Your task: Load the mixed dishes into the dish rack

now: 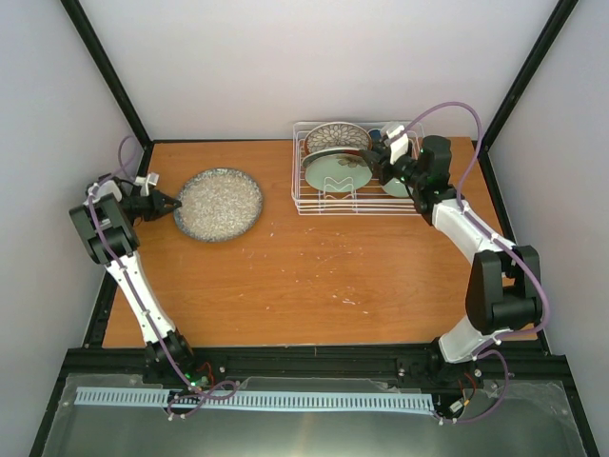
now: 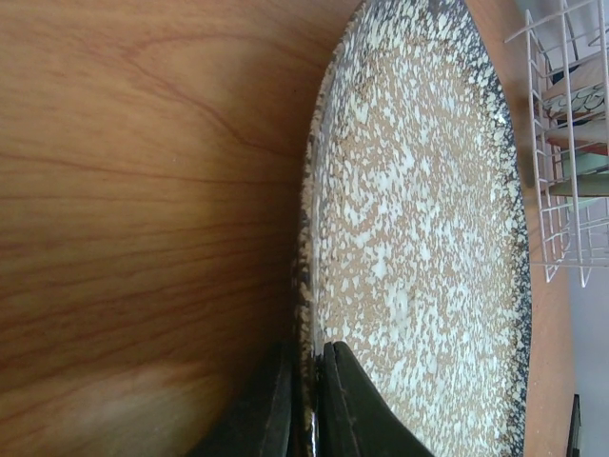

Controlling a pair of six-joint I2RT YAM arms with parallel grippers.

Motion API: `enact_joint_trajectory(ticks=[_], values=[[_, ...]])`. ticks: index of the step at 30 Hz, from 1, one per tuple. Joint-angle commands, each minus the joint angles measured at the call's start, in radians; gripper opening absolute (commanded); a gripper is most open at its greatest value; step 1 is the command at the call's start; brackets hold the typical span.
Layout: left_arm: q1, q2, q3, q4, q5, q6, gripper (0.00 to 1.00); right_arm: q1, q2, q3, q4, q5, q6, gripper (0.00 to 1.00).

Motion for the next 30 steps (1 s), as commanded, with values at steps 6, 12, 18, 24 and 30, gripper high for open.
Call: enact_joint_trajectory(ticks=[6, 12, 18, 24, 30], values=[[-0.005, -0.092, -0.069, 0.06, 0.048, 0.098, 0.01, -0.006, 0.023, 0.036, 0.053, -0.039, 0.036, 0.42], [-0.005, -0.218, -0.15, 0.198, 0.198, 0.085, 0.01, -0.005, 0.039, 0.038, 0.09, -0.069, 0.075, 0.42], [-0.014, -0.352, -0.249, 0.345, 0.289, 0.035, 0.01, 0.002, 0.057, 0.049, 0.113, -0.096, 0.103, 0.41], [-0.025, -0.421, -0.294, 0.426, 0.369, 0.002, 0.01, 0.024, 0.076, 0.059, 0.119, -0.11, 0.108, 0.41], [-0.032, -0.451, -0.313, 0.474, 0.405, -0.022, 0.01, 0.051, 0.095, 0.073, 0.136, -0.14, 0.125, 0.41]])
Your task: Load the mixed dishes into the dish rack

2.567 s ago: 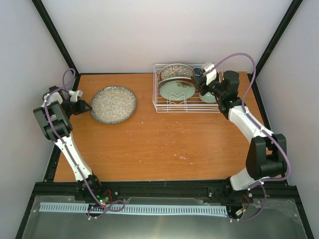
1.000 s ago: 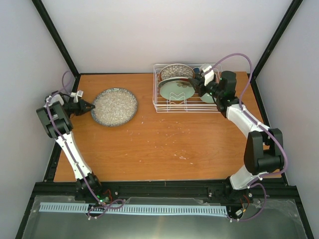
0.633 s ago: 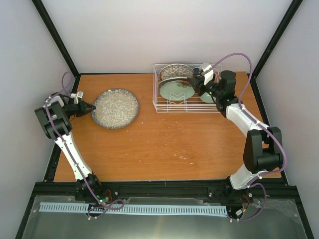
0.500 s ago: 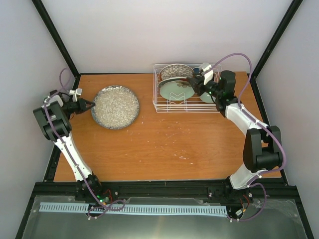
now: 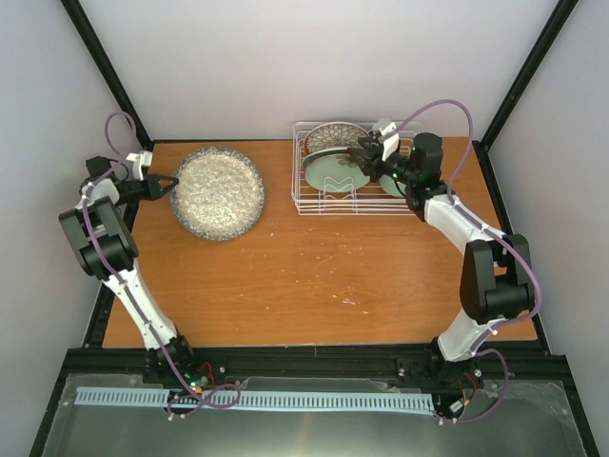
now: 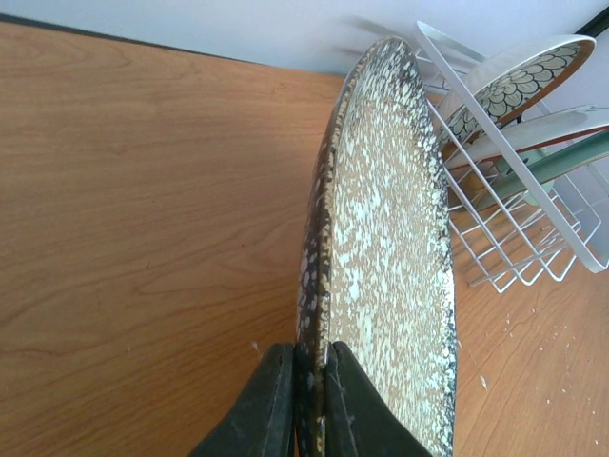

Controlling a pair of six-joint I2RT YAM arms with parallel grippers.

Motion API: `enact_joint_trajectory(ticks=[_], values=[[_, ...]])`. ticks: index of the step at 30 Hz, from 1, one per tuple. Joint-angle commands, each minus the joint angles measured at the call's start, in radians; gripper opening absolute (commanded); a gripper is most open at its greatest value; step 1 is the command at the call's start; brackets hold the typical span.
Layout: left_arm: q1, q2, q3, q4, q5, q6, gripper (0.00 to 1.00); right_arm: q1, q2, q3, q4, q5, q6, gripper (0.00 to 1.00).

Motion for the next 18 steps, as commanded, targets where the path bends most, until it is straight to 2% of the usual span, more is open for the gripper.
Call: enact_joint_trajectory(ticks=[1, 7, 12, 18], values=[[-0.007, -0.093, 0.009, 0.077, 0.265, -0.058, 0.01, 0.027, 0.029, 0.039, 0.041, -0.044, 0.026, 0.41], [-0.037, -0.129, -0.033, 0.143, 0.363, -0.068, 0.01, 0.08, 0.087, 0.096, 0.031, -0.105, 0.047, 0.42], [-0.056, -0.139, -0.037, 0.135, 0.437, -0.05, 0.01, 0.123, 0.123, 0.141, -0.001, -0.126, 0.031, 0.42], [-0.068, -0.175, -0.042, 0.114, 0.46, -0.024, 0.01, 0.17, 0.169, 0.21, -0.06, -0.153, -0.006, 0.42]])
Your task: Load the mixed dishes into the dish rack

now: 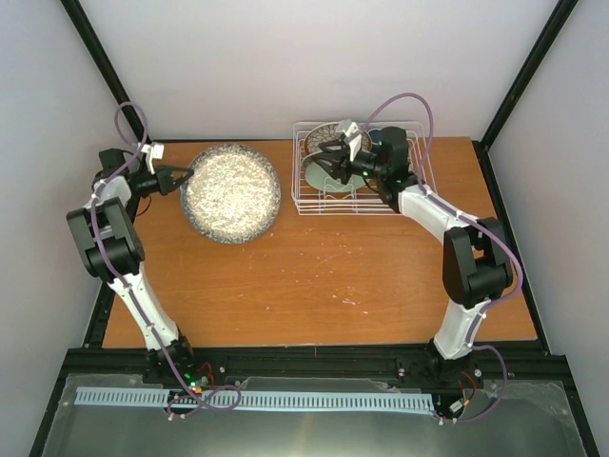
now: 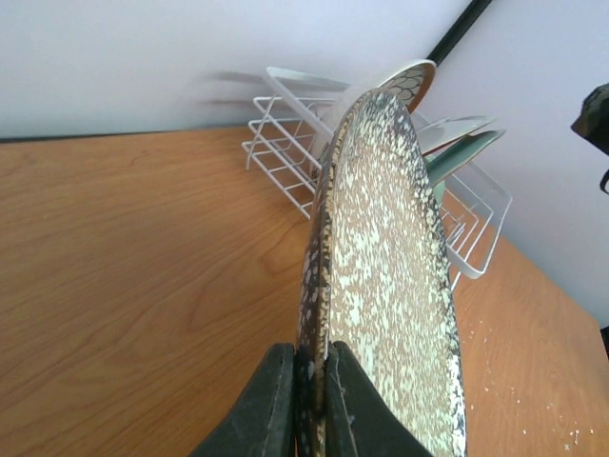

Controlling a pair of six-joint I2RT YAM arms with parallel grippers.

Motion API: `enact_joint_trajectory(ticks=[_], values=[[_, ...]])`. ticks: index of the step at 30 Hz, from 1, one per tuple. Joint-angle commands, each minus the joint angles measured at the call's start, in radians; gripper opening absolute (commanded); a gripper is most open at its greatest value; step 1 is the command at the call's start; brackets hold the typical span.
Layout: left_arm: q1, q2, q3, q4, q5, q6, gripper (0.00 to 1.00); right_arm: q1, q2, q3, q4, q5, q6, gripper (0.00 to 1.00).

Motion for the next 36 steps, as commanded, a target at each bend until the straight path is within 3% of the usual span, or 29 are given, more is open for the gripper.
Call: enact_joint_trajectory(ticks=[1, 9, 14, 19, 24, 28, 31, 36], values=[[0.0, -0.113, 0.025, -0.006, 0.285, -0.014, 0.01, 0.031, 0.042, 0.082, -0.073, -0.037, -0.049, 0.42], [-0.004, -0.139, 0.017, -0.016, 0.312, 0.003, 0.01, 0.089, 0.159, 0.275, -0.287, -0.062, -0.156, 0.42], [-0.01, -0.122, -0.01, -0.015, 0.32, 0.019, 0.01, 0.147, 0.279, 0.451, -0.528, -0.064, -0.271, 0.42], [-0.011, -0.085, 0.001, -0.071, 0.335, 0.078, 0.01, 0.179, 0.36, 0.553, -0.588, -0.072, -0.284, 0.42], [-0.01, -0.041, 0.073, -0.259, 0.36, 0.226, 0.01, 0.188, 0.442, 0.679, -0.673, -0.075, -0.308, 0.43], [-0.011, 0.012, 0.178, -0.515, 0.389, 0.459, 0.01, 0.188, 0.491, 0.735, -0.697, -0.08, -0.308, 0.44], [-0.01, 0.075, 0.275, -0.8, 0.416, 0.724, 0.01, 0.189, 0.534, 0.779, -0.709, -0.094, -0.291, 0.44], [-0.01, 0.104, 0.285, -0.847, 0.414, 0.748, 0.01, 0.206, 0.586, 0.835, -0.737, -0.107, -0.289, 0.45]])
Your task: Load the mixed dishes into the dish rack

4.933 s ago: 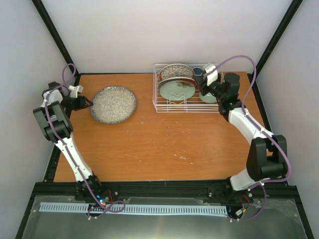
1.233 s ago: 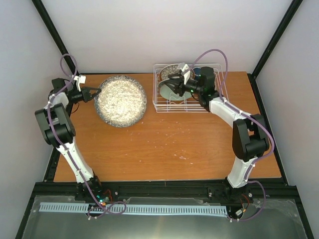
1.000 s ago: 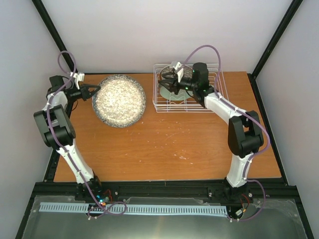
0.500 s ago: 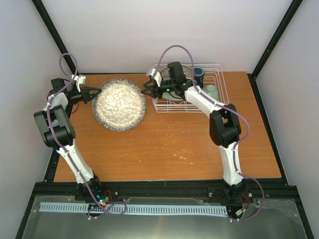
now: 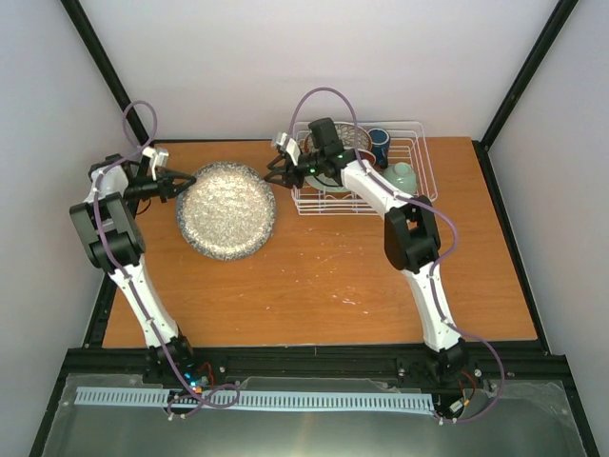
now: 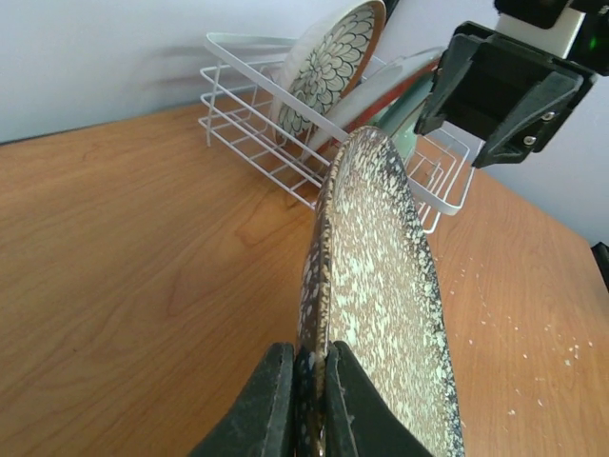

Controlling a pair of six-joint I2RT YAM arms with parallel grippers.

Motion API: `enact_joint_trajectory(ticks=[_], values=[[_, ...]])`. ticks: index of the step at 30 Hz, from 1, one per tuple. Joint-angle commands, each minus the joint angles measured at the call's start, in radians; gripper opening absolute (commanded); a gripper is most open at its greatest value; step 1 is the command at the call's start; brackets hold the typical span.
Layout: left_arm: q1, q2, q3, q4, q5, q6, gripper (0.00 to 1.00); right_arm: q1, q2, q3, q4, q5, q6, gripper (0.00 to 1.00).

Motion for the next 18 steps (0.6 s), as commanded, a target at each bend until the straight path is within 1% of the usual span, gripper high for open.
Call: enact_joint_trajectory(ticks=[1, 8, 18], values=[[-0.002, -0.022, 0.039, -0.225, 0.378, 0.106, 0.01, 0.025, 0.043, 0.046, -0.044, -0.026, 0.001, 0.45], [-0.028, -0.085, 0.01, -0.225, 0.357, 0.107, 0.01, 0.06, 0.088, 0.068, -0.084, -0.033, -0.017, 0.46], [-0.057, -0.157, 0.007, -0.224, 0.35, 0.087, 0.01, 0.089, 0.095, 0.069, -0.112, -0.067, -0.029, 0.48]])
